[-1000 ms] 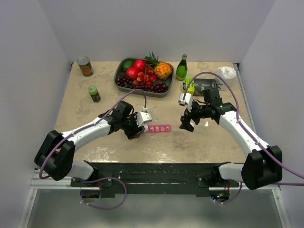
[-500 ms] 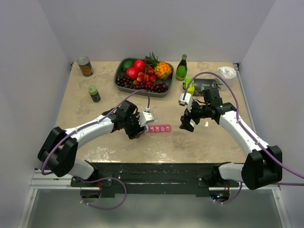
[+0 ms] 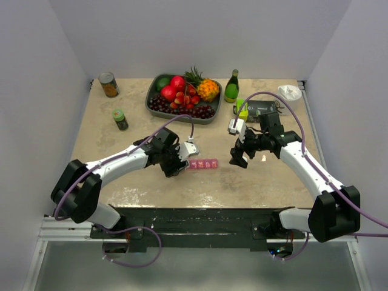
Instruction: Sort the pills into containers
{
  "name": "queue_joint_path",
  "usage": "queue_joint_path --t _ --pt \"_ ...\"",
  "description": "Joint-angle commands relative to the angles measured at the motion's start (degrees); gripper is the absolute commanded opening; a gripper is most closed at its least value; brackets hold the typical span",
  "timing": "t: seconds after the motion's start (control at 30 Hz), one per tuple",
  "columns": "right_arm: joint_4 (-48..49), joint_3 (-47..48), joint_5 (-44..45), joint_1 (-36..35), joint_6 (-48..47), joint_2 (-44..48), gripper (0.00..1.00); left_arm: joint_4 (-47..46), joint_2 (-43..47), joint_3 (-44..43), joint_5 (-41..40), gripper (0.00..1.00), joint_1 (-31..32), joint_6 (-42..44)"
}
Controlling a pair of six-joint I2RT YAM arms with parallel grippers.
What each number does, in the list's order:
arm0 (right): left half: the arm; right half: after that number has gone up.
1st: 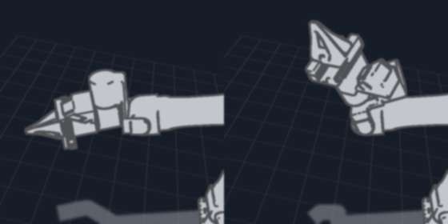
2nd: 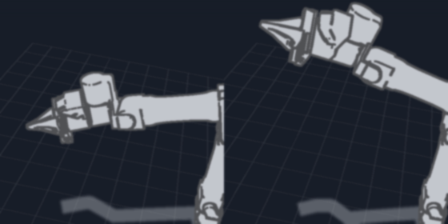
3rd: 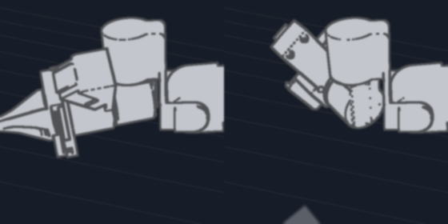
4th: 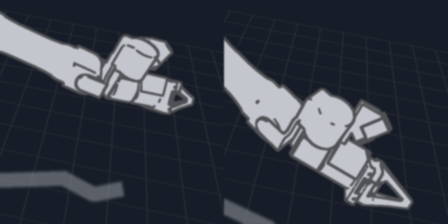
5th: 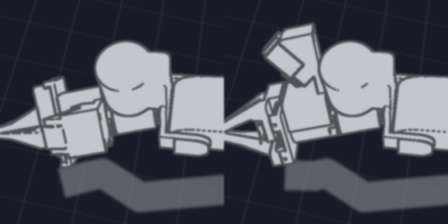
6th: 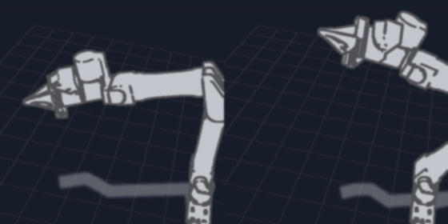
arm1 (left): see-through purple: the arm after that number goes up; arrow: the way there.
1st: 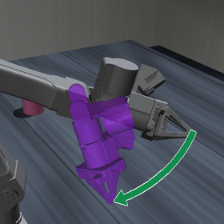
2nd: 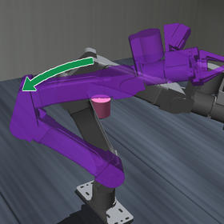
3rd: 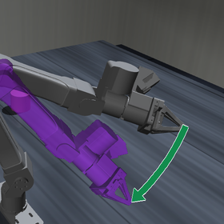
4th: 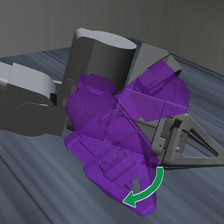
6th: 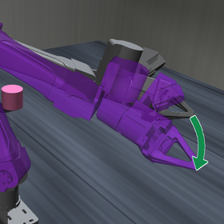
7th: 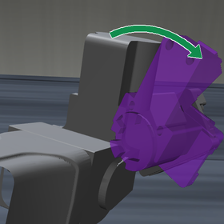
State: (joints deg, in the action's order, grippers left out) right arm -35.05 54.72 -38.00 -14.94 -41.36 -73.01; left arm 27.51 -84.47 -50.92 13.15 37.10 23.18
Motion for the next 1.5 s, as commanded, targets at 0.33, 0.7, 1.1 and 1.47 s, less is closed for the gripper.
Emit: queue_joint_path --t 0.33,0.7,1.1,1.47 --pt "1.39 -0.31 0.47 0.26 0.32 0.5 0.99 3.87 -1.84 -5.16 -3.21 0.0 1.57 -1.12" --pt "1.56 -0.49 0.73 0.26 0.23 0.5 0.99 5.89 -3.42 -7.0 -5.5 0.0 2.54 -1.91" --pt "1.56 -0.58 1.0 0.26 0.23 0.33 0.99 8.7 -5.18 -9.82 -7.7 0.0 3.33 -2.35" --pt "1.65 -0.67 1.0 0.26 0.14 0.33 0.99 10.55 -6.5 -11.66 -9.19 0.0 4.03 -2.7"
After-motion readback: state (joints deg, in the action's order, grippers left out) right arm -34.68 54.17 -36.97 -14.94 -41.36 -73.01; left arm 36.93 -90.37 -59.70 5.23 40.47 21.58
